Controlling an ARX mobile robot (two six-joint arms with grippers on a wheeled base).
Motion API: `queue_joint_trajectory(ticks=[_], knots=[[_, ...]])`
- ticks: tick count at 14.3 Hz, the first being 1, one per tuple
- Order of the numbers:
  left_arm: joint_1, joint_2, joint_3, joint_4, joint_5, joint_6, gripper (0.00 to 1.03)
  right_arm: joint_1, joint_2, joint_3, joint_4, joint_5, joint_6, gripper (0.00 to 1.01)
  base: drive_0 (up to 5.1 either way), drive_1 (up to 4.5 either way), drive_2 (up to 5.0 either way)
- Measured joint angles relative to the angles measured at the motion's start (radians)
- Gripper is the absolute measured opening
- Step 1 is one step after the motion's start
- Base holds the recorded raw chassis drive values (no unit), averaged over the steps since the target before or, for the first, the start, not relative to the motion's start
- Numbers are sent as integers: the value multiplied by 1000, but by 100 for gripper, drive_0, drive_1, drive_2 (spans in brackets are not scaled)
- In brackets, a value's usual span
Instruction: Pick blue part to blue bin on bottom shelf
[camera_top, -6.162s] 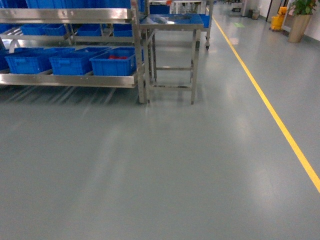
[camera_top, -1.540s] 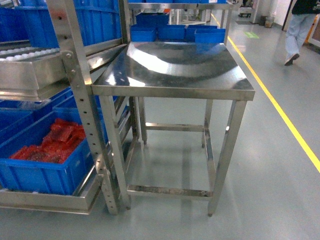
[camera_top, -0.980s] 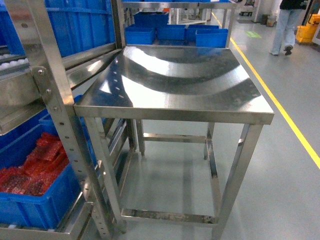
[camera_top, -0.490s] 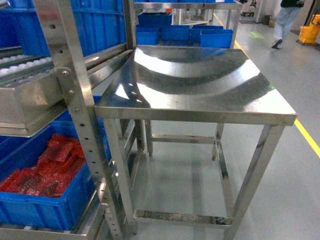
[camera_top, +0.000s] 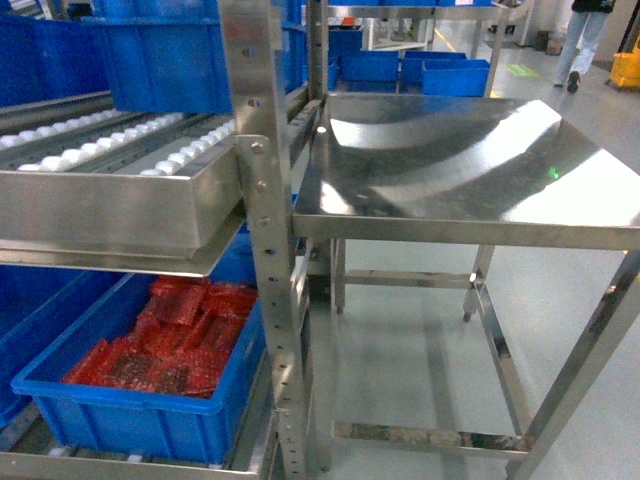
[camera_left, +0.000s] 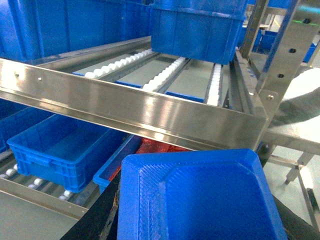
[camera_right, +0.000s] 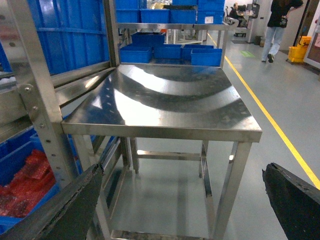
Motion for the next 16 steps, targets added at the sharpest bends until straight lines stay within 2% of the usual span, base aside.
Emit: queue_joint_trajectory(ticks=[16], knots=[[1,-1,0,1,0,0,44,0,0,0,0,0,0,98,-506,240,240]])
